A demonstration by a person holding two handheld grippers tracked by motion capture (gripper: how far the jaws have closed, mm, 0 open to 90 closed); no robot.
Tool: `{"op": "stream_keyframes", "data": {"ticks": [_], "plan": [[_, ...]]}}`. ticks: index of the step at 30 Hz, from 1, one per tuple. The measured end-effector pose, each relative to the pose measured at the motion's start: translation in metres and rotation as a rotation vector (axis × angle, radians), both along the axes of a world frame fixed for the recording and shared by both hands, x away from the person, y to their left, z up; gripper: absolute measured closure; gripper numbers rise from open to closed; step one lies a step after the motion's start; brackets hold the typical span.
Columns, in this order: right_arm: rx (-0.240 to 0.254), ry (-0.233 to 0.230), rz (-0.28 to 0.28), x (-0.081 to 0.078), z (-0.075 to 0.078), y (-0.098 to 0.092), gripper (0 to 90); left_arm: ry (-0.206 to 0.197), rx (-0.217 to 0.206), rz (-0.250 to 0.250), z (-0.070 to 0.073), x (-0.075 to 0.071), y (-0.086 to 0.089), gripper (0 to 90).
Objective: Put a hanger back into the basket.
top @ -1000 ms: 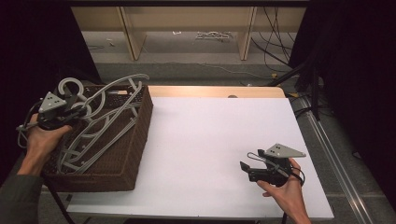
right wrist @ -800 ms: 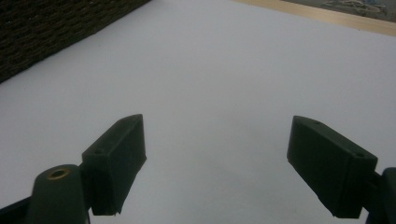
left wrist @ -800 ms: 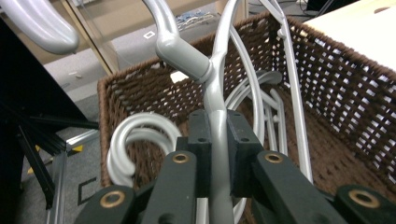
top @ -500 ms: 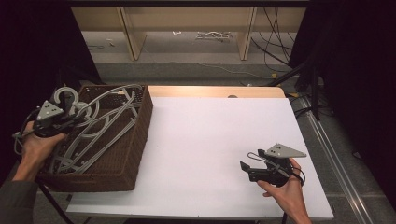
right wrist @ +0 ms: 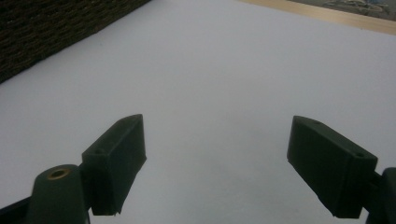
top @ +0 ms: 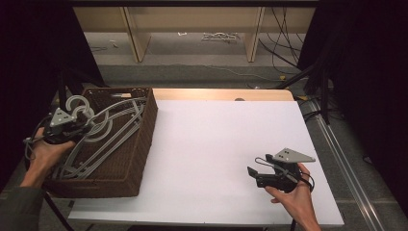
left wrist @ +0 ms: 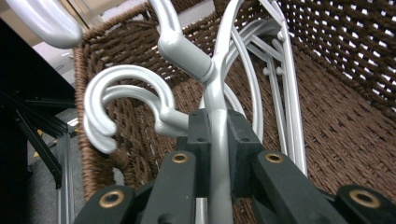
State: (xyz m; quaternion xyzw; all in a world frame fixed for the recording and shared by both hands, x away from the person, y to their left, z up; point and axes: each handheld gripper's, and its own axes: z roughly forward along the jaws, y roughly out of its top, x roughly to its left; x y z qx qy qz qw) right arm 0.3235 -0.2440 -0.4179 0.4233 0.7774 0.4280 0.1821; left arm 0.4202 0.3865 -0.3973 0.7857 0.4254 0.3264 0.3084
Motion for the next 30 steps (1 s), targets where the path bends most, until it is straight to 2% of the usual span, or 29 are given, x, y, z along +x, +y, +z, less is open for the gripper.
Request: {"op": "stream_keyframes", "data": {"ticks": [3, 7, 8, 11, 14, 15, 18, 19, 21, 22, 24, 27, 28, 29, 30], "plan": [[-0.003, -0.010, -0.002, 0.000, 0.000, 0.000, 20.2, 0.025, 0.023, -0.007, -0.004, 0.002, -0.002, 81.4], [-0.014, 0.005, 0.004, 0.000, 0.001, -0.001, 20.2, 0.029, 0.009, 0.006, -0.008, 0.003, -0.004, 81.1], [-0.004, -0.018, -0.001, 0.001, -0.001, 0.000, 20.3, 0.041, 0.010, 0.015, -0.008, 0.003, -0.004, 80.9], [-0.003, -0.006, 0.004, 0.001, -0.001, 0.000, 20.3, 0.059, 0.017, 0.022, -0.009, 0.005, -0.004, 80.8], [-0.009, 0.003, 0.005, 0.000, 0.000, 0.000, 20.3, 0.074, 0.021, 0.051, -0.013, 0.009, -0.003, 79.4], [0.008, -0.008, 0.015, 0.001, -0.001, 0.001, 20.3, 0.077, 0.025, 0.059, -0.013, 0.010, -0.003, 79.0], [0.002, -0.016, 0.008, 0.001, -0.002, 0.000, 20.2, 0.086, 0.004, 0.089, -0.016, 0.013, -0.002, 78.3], [-0.006, -0.029, 0.006, 0.002, -0.002, 0.000, 20.2, 0.090, 0.010, 0.088, -0.016, 0.013, -0.002, 77.4], [-0.003, -0.014, 0.004, 0.001, -0.002, 0.000, 20.2, 0.099, 0.017, 0.092, -0.016, 0.014, -0.001, 75.0], [0.002, -0.011, 0.004, 0.001, -0.001, 0.000, 20.2, 0.107, 0.018, 0.104, -0.016, 0.014, 0.000, 67.2], [0.003, -0.011, 0.003, 0.001, -0.001, 0.000, 20.2, 0.099, -0.002, 0.120, -0.016, 0.012, 0.000, 63.9], [0.002, -0.015, 0.004, 0.001, -0.002, 0.000, 20.2, 0.086, 0.001, 0.127, -0.012, 0.009, 0.000, 60.6], [-0.001, -0.002, 0.002, 0.000, -0.001, 0.000, 20.2, 0.061, -0.005, 0.145, -0.008, 0.006, 0.000, 54.5], [-0.001, -0.002, 0.002, 0.000, -0.001, 0.000, 20.2, 0.061, -0.005, 0.145, -0.008, 0.006, 0.000, 51.7], [-0.001, -0.005, 0.006, 0.001, -0.001, 0.000, 20.2, 0.036, -0.037, 0.169, -0.002, 0.002, -0.002, 48.6]]}}
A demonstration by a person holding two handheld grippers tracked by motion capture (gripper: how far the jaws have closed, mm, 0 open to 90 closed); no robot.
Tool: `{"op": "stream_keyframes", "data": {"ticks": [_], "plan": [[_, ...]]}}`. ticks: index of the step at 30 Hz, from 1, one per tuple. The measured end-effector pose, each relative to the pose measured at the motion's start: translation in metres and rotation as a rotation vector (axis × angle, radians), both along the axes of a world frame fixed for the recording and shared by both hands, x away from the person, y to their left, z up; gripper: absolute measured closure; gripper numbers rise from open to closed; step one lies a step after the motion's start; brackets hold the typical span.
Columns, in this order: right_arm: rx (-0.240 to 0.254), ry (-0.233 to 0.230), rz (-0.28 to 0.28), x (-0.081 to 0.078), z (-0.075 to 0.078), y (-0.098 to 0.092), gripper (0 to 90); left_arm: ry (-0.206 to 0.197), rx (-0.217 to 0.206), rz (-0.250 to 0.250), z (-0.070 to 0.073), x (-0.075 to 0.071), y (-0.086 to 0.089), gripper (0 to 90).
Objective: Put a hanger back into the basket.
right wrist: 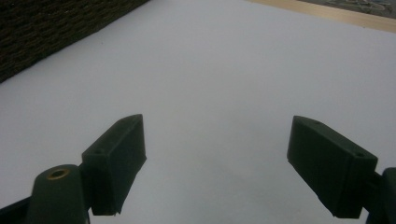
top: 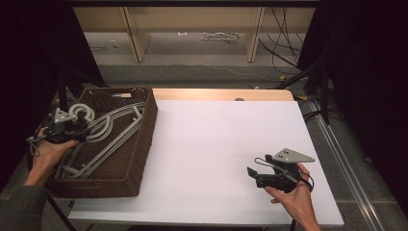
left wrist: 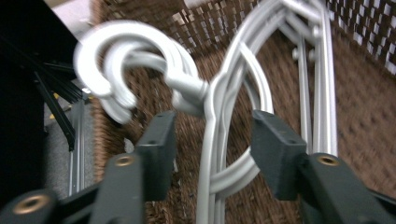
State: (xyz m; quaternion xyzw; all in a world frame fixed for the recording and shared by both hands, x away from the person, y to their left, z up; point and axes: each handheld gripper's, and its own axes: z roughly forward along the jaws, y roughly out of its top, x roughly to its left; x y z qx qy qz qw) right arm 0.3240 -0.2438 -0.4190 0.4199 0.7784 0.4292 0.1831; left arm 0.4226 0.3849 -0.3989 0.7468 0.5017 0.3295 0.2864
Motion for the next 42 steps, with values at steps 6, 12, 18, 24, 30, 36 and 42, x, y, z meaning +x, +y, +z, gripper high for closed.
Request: {"op": "stream_keyframes", "data": {"ticks": [6, 12, 18, 24, 30, 36, 42], "plan": [[0.002, -0.009, -0.005, 0.001, 0.000, 0.001, 20.2, -0.047, -0.080, 0.013, 0.013, -0.011, -0.008, 38.4], [0.009, -0.027, -0.001, 0.000, 0.000, 0.001, 20.2, -0.101, -0.216, -0.013, 0.021, -0.026, -0.025, 32.3], [0.019, -0.045, 0.000, 0.000, -0.001, 0.004, 20.1, -0.166, -0.280, -0.073, 0.029, -0.042, -0.050, 28.7], [0.031, -0.067, 0.006, 0.000, 0.001, 0.005, 20.0, -0.208, -0.325, -0.131, 0.032, -0.058, -0.081, 21.4], [0.038, -0.090, 0.013, -0.001, 0.002, 0.006, 19.3, -0.223, -0.369, -0.200, 0.032, -0.069, -0.108, 17.8], [0.061, -0.119, 0.020, -0.004, 0.001, 0.008, 18.0, -0.237, -0.368, -0.287, 0.030, -0.081, -0.135, 17.4], [0.070, -0.137, 0.034, -0.008, 0.002, 0.012, 17.7, -0.265, -0.364, -0.371, 0.026, -0.095, -0.161, 17.6]]}}
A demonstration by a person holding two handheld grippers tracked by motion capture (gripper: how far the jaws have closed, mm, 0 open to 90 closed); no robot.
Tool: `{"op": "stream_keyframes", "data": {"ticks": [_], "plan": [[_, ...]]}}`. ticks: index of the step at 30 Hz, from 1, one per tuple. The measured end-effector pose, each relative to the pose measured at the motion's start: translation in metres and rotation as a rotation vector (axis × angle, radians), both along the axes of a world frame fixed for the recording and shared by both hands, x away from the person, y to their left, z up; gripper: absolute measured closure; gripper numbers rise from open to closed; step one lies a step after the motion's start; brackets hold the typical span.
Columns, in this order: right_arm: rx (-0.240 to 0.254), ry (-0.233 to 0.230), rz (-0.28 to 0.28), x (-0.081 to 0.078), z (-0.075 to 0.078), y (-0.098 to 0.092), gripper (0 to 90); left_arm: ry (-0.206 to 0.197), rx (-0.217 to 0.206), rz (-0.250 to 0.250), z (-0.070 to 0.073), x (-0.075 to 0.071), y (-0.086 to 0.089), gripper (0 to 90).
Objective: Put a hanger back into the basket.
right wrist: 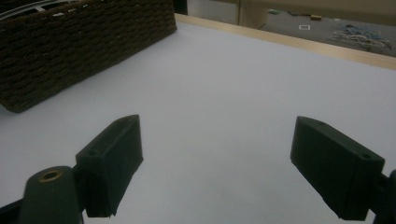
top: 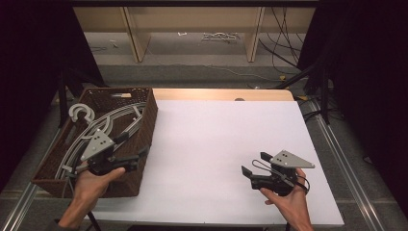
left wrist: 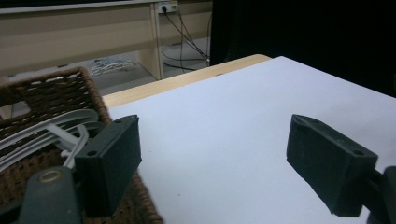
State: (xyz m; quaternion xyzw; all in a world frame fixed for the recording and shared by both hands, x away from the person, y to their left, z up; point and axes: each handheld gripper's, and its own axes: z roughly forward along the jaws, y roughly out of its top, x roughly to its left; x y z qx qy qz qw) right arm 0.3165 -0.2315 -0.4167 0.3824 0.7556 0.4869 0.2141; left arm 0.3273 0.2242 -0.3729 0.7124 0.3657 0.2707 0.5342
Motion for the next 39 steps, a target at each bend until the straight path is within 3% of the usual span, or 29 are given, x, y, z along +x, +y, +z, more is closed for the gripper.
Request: {"op": "stream_keyframes", "data": {"ticks": [5, 8, 9, 11, 14, 17, 18, 22, 27, 32, 35, 36, 39], "plan": [[0.003, -0.005, 0.002, -0.003, 0.000, 0.005, 17.7, -0.005, 0.004, -0.023, -0.008, -0.009, -0.012, 17.8], [0.015, 0.026, 0.005, -0.008, 0.000, 0.008, 17.7, -0.001, -0.001, -0.038, -0.016, -0.015, -0.017, 17.8], [0.007, -0.009, 0.008, -0.007, -0.001, 0.008, 17.7, -0.006, -0.001, -0.044, -0.018, -0.017, -0.018, 17.9], [0.011, 0.016, 0.017, -0.011, -0.001, 0.010, 17.7, -0.004, -0.002, -0.047, -0.022, -0.021, -0.021, 17.8], [0.021, 0.034, 0.024, -0.018, -0.002, 0.011, 17.6, -0.026, 0.016, -0.065, -0.031, -0.030, -0.026, 17.8], [0.022, 0.022, 0.021, -0.021, -0.005, 0.012, 17.6, -0.029, 0.015, -0.080, -0.033, -0.034, -0.028, 17.6], [0.034, 0.029, 0.027, -0.025, -0.007, 0.012, 17.5, -0.056, 0.030, -0.086, -0.034, -0.037, -0.028, 17.5], [0.043, 0.024, 0.031, -0.035, -0.010, 0.012, 16.8, -0.061, 0.014, -0.094, -0.042, -0.044, -0.029, 17.4], [0.051, 0.013, 0.021, -0.041, -0.010, 0.009, 16.5, -0.069, 0.040, -0.124, -0.053, -0.049, -0.035, 17.3], [0.083, 0.013, 0.015, -0.049, -0.013, 0.005, 16.4, -0.058, 0.041, -0.129, -0.057, -0.054, -0.040, 16.8], [0.049, 0.018, 0.007, -0.050, -0.013, 0.003, 16.4, -0.052, 0.047, -0.137, -0.059, -0.055, -0.041, 16.8], [0.078, 0.008, 0.019, -0.048, -0.015, 0.004, 16.4, -0.055, 0.051, -0.143, -0.059, -0.054, -0.041, 16.8], [0.075, 0.012, 0.018, -0.048, -0.015, 0.004, 16.4, -0.058, 0.023, -0.132, -0.059, -0.051, -0.039, 16.8]]}}
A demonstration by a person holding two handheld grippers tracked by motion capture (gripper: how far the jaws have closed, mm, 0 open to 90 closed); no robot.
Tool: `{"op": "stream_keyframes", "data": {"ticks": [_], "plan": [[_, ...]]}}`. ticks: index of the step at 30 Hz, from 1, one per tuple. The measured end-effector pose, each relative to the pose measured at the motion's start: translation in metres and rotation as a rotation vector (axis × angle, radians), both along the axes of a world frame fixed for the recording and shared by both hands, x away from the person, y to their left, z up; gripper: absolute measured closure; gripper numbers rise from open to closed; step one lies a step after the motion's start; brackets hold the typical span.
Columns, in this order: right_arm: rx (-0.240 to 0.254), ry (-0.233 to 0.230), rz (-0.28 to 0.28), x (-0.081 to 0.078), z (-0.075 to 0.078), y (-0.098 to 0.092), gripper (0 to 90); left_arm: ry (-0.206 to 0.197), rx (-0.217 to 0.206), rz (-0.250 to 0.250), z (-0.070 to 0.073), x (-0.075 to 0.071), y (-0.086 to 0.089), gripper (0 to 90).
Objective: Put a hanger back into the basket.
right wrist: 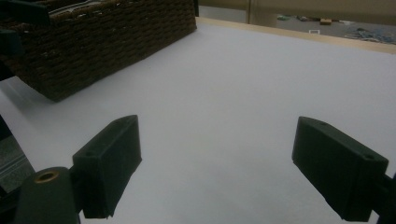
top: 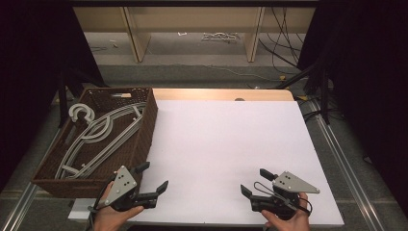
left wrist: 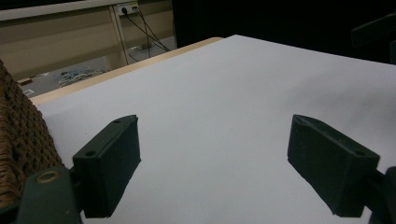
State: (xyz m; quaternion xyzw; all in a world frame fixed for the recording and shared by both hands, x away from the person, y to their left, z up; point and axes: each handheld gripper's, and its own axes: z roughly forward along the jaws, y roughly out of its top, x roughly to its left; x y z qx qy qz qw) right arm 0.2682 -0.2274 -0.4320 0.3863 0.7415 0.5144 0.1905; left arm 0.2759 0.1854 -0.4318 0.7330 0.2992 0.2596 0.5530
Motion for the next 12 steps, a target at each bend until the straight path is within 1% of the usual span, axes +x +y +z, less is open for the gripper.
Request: {"op": "stream_keyframes", "data": {"ticks": [1, 3, 6, 8, 9, 10, 11, 12], "plan": [[0.001, 0.001, 0.001, 0.0000, -0.0001, 0.0003, 16.4, 0.013, -0.001, 0.011, 0.0007, -0.0001, 0.0017, 16.8], [0.001, 0.000, 0.001, -0.0001, 0.0000, 0.0004, 16.4, 0.015, -0.007, 0.018, 0.0006, 0.0010, 0.0033, 16.8], [0.004, -0.011, 0.000, 0.0000, 0.0001, 0.0011, 16.4, 0.012, -0.001, 0.016, 0.0006, 0.0017, 0.0041, 16.8], [0.006, -0.009, 0.000, -0.0001, -0.0001, 0.0012, 16.4, 0.013, 0.006, 0.012, 0.0006, 0.0018, 0.0040, 16.7], [0.003, -0.010, -0.001, 0.0001, -0.0002, 0.0013, 16.4, 0.002, 0.016, 0.006, 0.0003, 0.0023, 0.0037, 16.8], [0.003, -0.010, -0.001, 0.0001, -0.0002, 0.0013, 16.4, 0.002, 0.016, 0.006, 0.0003, 0.0023, 0.0037, 16.8], [-0.017, -0.006, -0.003, -0.0004, 0.0008, 0.0004, 16.4, 0.003, 0.021, 0.004, 0.0005, 0.0025, 0.0040, 16.7], [-0.017, -0.006, -0.003, -0.0004, 0.0008, 0.0004, 16.4, 0.004, 0.020, 0.006, 0.0005, 0.0023, 0.0040, 16.7]]}}
